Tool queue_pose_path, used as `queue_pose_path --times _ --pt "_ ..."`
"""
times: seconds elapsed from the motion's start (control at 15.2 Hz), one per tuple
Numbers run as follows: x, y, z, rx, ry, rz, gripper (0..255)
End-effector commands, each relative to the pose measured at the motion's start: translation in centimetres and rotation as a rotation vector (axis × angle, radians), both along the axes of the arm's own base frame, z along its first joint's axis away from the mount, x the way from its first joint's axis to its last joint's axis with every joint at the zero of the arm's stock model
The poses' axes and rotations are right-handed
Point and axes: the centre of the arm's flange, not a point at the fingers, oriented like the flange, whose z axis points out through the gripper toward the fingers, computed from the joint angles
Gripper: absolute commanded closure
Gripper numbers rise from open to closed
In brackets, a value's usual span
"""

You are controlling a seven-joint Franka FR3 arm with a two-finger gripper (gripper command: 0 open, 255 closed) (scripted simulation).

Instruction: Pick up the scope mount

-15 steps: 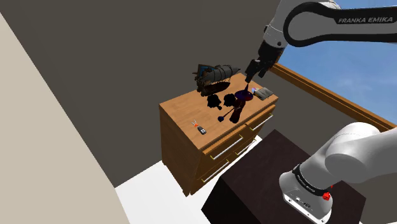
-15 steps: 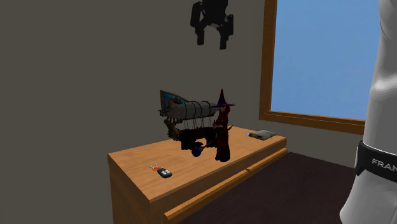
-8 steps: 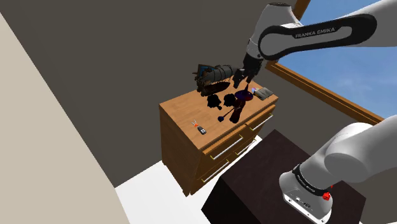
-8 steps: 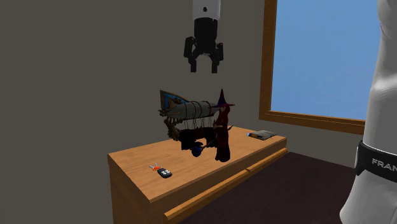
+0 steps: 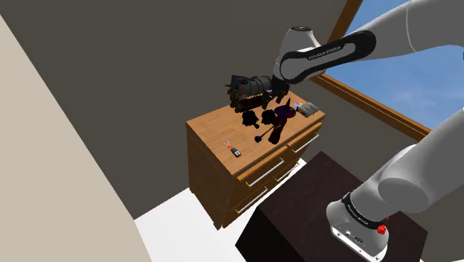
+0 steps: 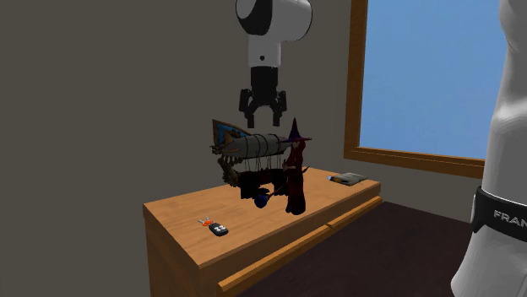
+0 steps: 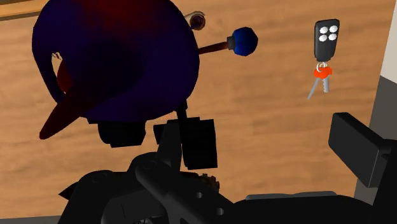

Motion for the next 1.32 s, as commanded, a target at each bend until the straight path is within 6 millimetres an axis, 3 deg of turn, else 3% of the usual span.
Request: queue_pose_path --times 0.0,0.92,1.25 --pt "2.0 -0.7 -2.0 -0.004 0.004 -0.003 0" --pt "12.6 -5.5 -16.6 -0.028 0.035 -0.023 0" --pt "12.6 -5.5 -18.8 -0.028 0.035 -0.023 0"
